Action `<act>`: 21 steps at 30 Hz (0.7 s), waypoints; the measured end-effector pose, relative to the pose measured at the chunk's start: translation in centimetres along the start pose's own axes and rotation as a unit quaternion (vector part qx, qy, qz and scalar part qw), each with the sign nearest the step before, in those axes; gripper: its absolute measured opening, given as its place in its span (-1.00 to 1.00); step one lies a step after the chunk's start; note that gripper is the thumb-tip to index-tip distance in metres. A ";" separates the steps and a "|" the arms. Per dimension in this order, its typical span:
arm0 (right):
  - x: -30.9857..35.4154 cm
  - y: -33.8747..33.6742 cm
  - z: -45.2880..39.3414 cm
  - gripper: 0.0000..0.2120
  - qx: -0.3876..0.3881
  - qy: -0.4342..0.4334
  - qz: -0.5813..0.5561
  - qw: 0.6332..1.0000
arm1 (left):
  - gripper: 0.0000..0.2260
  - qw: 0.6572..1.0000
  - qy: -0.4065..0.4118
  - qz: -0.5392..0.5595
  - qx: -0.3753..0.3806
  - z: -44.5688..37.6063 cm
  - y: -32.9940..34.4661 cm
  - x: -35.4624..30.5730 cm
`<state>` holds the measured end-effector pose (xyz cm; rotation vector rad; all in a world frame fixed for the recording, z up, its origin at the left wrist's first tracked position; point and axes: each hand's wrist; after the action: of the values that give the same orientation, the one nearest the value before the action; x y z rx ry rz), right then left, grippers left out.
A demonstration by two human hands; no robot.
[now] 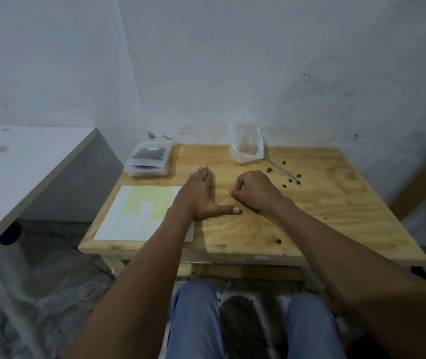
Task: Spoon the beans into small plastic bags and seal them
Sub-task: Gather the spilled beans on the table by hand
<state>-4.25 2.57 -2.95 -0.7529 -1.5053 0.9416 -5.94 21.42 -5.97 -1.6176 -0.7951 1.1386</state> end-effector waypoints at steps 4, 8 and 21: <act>0.6 -0.3 -0.3 -0.77 0.001 0.130 -0.207 0.970 | 0.32 1.000 -0.004 0.006 0.001 0.1 0.0 0.0; 1.7 -1.8 -0.7 -0.86 0.030 0.254 -0.572 0.779 | 0.33 1.000 -0.005 0.005 0.003 0.2 -0.1 -0.2; 1.1 -3.9 0.2 -0.74 0.119 0.271 -0.696 0.654 | 0.20 0.998 0.045 -0.030 0.016 0.4 -0.6 -0.5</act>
<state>-4.40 1.66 0.97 0.4099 -0.9224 -0.3044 -6.51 21.27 -5.25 -1.5954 -0.7585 1.0250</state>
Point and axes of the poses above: each hand's wrist, its own z-axis away from the middle knuckle, its own y-axis out of the palm, x = y × z, and after that the axes turned 8 degrees about y, right-handed
